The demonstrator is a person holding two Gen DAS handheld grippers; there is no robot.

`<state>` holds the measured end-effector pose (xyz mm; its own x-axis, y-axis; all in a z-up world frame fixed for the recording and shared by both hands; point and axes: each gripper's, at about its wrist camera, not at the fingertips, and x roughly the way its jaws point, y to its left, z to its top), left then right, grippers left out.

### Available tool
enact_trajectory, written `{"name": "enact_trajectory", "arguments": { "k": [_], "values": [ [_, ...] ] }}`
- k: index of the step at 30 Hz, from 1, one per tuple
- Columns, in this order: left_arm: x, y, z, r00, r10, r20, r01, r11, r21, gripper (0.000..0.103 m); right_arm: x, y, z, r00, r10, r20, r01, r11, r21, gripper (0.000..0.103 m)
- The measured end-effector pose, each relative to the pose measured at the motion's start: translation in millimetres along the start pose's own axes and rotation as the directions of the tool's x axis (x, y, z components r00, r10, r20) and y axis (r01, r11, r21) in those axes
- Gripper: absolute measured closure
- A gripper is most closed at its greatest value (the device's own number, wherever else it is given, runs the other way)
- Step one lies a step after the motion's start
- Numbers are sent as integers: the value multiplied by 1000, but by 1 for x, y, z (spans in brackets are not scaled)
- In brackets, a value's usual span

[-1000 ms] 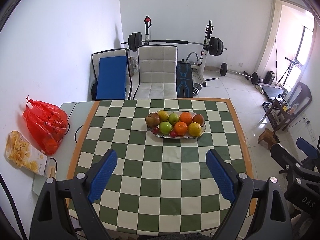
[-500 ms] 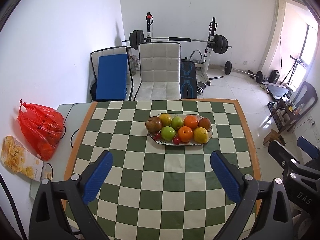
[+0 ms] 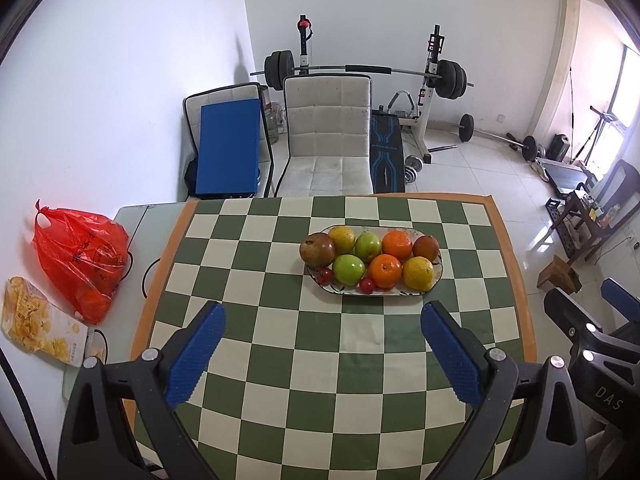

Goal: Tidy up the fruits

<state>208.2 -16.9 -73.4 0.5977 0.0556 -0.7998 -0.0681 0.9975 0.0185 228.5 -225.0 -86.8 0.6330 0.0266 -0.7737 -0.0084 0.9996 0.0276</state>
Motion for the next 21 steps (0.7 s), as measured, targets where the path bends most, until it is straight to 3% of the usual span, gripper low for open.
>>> {"name": "enact_trajectory", "arguments": {
  "k": [21],
  "values": [
    [5,2,3,1000,-3,0,3,1000,2,3,15,0,1,1000,1,-3,-1,1000,-5,2]
  ]
}}
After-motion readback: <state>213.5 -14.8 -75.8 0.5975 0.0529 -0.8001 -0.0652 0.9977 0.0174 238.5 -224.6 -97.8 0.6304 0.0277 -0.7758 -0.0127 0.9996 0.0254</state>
